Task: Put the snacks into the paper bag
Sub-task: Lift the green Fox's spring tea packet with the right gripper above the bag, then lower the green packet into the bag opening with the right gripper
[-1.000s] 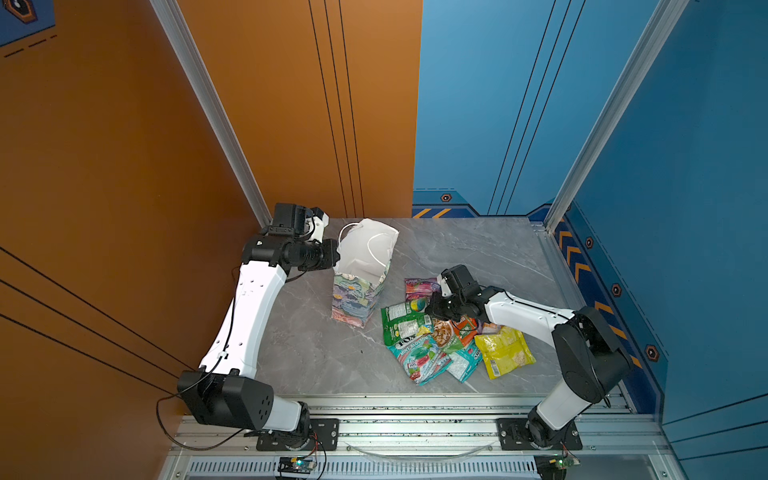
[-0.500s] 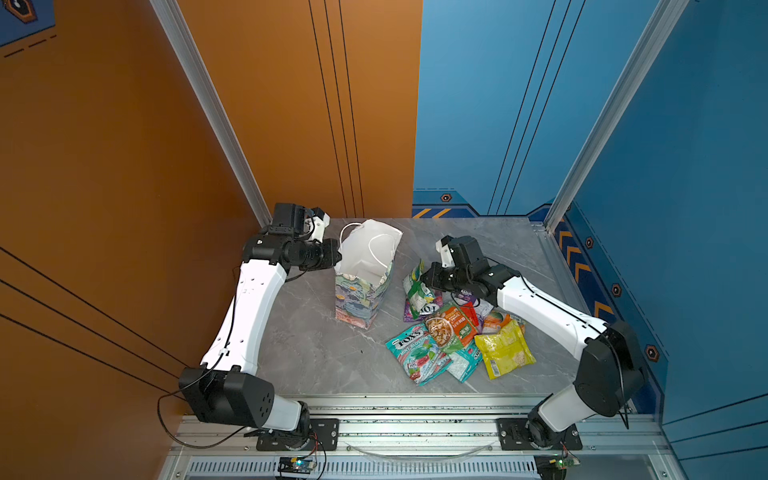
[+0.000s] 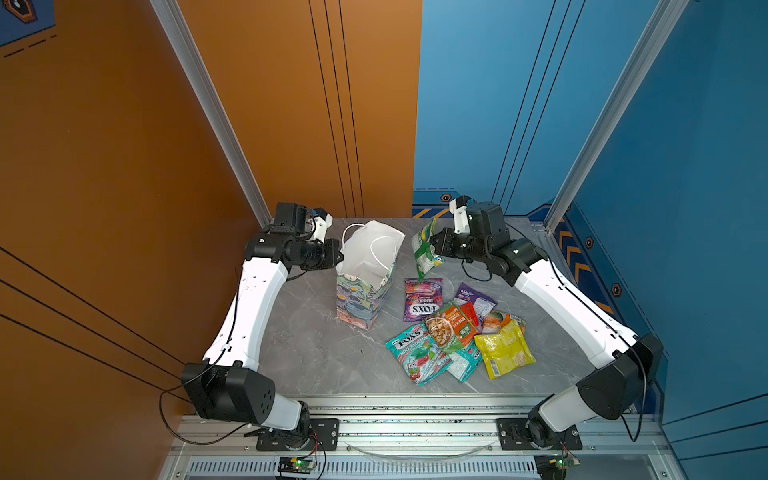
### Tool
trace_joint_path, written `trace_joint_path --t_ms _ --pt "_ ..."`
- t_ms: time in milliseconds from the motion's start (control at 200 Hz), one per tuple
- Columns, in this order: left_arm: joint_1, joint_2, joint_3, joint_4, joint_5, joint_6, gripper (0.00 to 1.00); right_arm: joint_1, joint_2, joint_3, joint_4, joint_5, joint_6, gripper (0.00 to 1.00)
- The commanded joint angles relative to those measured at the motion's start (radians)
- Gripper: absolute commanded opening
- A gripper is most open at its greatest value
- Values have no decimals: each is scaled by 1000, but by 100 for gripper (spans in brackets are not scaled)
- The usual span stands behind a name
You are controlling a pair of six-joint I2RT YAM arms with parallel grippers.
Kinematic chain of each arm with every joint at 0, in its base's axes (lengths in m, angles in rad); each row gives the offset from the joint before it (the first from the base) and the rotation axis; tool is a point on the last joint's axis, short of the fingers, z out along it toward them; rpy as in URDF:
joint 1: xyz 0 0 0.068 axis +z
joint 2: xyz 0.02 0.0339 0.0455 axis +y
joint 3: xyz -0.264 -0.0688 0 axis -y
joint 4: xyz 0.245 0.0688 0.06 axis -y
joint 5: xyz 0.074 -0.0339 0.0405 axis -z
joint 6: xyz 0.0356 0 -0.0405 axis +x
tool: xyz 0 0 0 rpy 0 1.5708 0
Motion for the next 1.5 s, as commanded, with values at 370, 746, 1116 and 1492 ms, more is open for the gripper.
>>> trace_joint_path --t_ms 370,746,1116,1492 --pt "6 17 22 8 112 49 0 19 11 326 -6 103 -118 0" --pt "-3 16 22 7 136 60 0 94 201 569 -12 17 -140 0" --pt "-1 21 21 8 135 63 0 134 187 484 -82 5 -147 0" --pt "8 43 26 21 135 40 0 141 86 327 -103 10 -153 0"
